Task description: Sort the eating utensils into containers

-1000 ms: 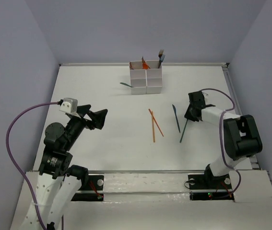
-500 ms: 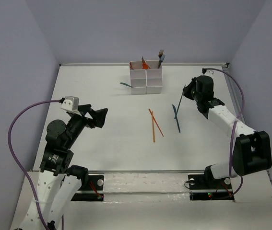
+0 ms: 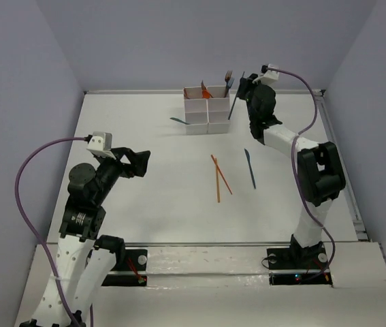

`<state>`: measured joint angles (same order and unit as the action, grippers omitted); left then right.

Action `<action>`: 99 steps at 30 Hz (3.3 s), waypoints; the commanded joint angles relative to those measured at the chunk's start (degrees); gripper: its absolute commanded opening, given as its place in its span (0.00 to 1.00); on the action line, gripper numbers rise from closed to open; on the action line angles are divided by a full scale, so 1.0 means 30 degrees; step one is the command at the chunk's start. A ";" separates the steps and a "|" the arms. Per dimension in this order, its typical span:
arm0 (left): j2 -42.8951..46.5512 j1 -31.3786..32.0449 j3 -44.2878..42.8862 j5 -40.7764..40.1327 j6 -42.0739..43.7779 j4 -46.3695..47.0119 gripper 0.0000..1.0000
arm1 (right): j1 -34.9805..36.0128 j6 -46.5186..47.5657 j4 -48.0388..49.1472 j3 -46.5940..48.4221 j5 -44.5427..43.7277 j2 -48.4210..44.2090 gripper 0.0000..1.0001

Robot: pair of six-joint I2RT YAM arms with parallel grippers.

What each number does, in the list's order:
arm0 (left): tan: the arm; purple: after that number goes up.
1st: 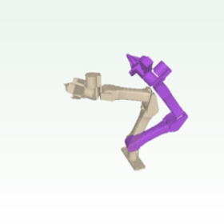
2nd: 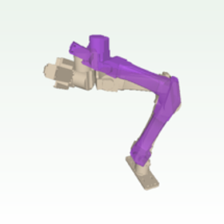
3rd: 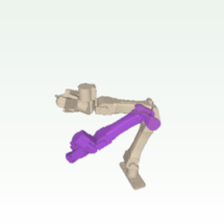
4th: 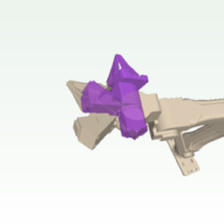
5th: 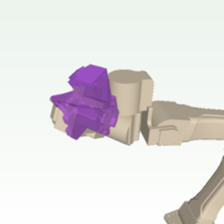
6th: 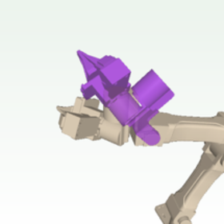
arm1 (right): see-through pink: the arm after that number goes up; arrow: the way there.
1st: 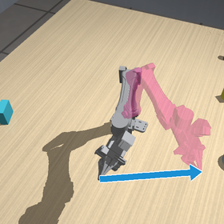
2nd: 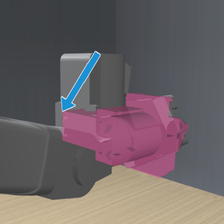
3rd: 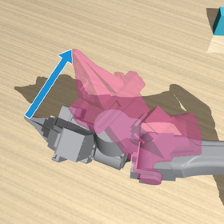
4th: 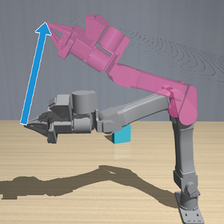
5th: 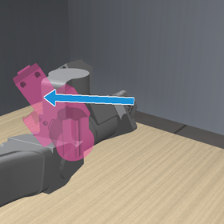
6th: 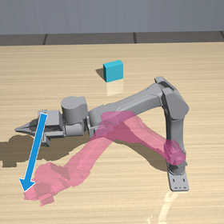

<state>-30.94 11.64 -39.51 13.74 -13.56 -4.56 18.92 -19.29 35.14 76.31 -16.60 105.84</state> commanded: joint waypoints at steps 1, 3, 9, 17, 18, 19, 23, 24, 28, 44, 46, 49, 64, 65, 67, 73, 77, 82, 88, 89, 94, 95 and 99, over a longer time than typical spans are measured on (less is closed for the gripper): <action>-0.0233 -0.0423 -0.0542 0.0401 0.0273 0.0728 0.99 | 0.0696 0.2999 0.4986 0.3384 -0.1790 0.2448 0.07; -0.0409 -0.0626 -0.0571 0.0459 0.0302 0.0728 0.99 | 0.0870 0.3382 0.5017 0.5108 -0.1937 0.3851 0.07; -0.0673 -0.0977 -0.0601 0.0489 0.0361 0.0728 0.99 | 0.1046 0.3528 0.4695 0.8045 -0.1791 0.6259 0.07; -0.0908 -0.0979 -0.0630 0.0548 0.0390 0.0728 0.99 | 0.1399 0.4231 0.4489 0.9222 -0.1586 0.8428 0.07; -0.0908 -0.0979 -0.0630 0.0577 0.0390 0.0757 0.99 | 0.1602 0.4232 0.4518 0.9104 -0.1528 0.8488 0.07; -0.0908 -0.0979 -0.0630 0.0577 0.0361 0.0757 0.99 | 0.1604 0.4261 0.4548 0.8958 -0.1469 0.8547 0.07; -0.0820 -0.0979 -0.0601 0.0607 0.0332 0.0787 0.99 | 0.1809 0.4320 0.4957 0.7963 -0.1002 0.8343 0.13; -0.0820 -0.0979 -0.0601 0.0636 0.0360 0.0816 0.99 | 0.1810 0.4349 0.5016 0.7613 -0.0884 0.8023 0.18; -0.0645 -0.0979 -0.0571 0.0694 0.0361 0.0875 0.99 | 0.1985 0.4700 0.3968 0.7229 -0.0502 0.6825 0.47; 0.0234 -0.0776 -0.0455 0.0783 0.0243 0.0962 0.99 | 0.3534 0.0514 -0.8747 -0.2405 0.2807 -0.3080 0.30; 0.0322 -0.0774 -0.0454 0.0841 0.0214 0.0962 0.99 | 0.4294 0.0512 -1.0759 -0.3430 0.2692 -0.3782 0.29; 0.0498 -0.0774 -0.0425 0.0929 0.0156 0.0933 0.99 | 0.5088 0.0220 -1.3198 -0.3874 0.2195 -0.4167 0.29; 0.0820 -0.0774 -0.0366 0.0987 0.0126 0.0904 0.99 | 0.6790 -0.2125 -1.6489 -0.5223 0.2310 -0.2967 0.32; 0.0821 -0.0774 -0.0366 0.0987 0.0126 0.0904 0.99 | 0.6790 -0.2154 -1.6429 -0.5194 0.2369 -0.2879 0.32; 0.0791 -0.0774 -0.0366 0.0988 0.0126 0.0904 0.99 | 0.6790 -0.2154 -1.6428 -0.5019 0.2516 -0.2558 0.31; 0.0762 -0.0774 -0.0366 0.1046 0.0097 0.0904 0.99 | 0.6790 -0.2213 -1.6575 -0.4579 0.2574 -0.1445 0.31; 0.0733 -0.0774 -0.0396 0.1075 0.0068 0.0904 0.99 | 0.6790 -0.2213 -1.6457 -0.4404 0.2545 -0.0888 0.31; 0.0703 -0.0598 -0.0396 0.1075 0.0097 0.0904 0.99 | 0.6790 -0.2067 -1.6691 -0.3613 0.2283 0.0226 0.31; 0.0645 -0.0598 -0.0396 0.1076 0.0097 0.0904 0.99 | 0.6964 -0.1569 -1.7305 -0.3027 0.1579 0.0812 0.24; 0.0616 -0.0598 -0.0396 0.1075 0.0126 0.0904 0.99 | 0.6966 -0.1423 -1.7452 -0.2939 0.1491 0.0871 0.24; 0.0616 -0.0598 -0.0425 0.1047 0.0126 0.0904 0.99 | 0.7521 -0.0662 -1.8651 -0.2119 0.0964 0.1486 0.18; 0.0645 -0.0598 -0.0425 0.1017 0.0126 0.0875 0.99 | 0.7522 -0.0515 -1.8800 -0.1798 0.0818 0.1661 0.12; 0.0645 -0.0598 -0.0425 0.0987 0.0156 0.0875 0.99 | 0.7522 -0.0397 -1.8627 -0.1211 0.1340 0.1371 0.07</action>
<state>-29.08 9.65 -39.51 16.10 -13.39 -4.51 40.88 -21.93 -19.03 70.17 -13.30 109.16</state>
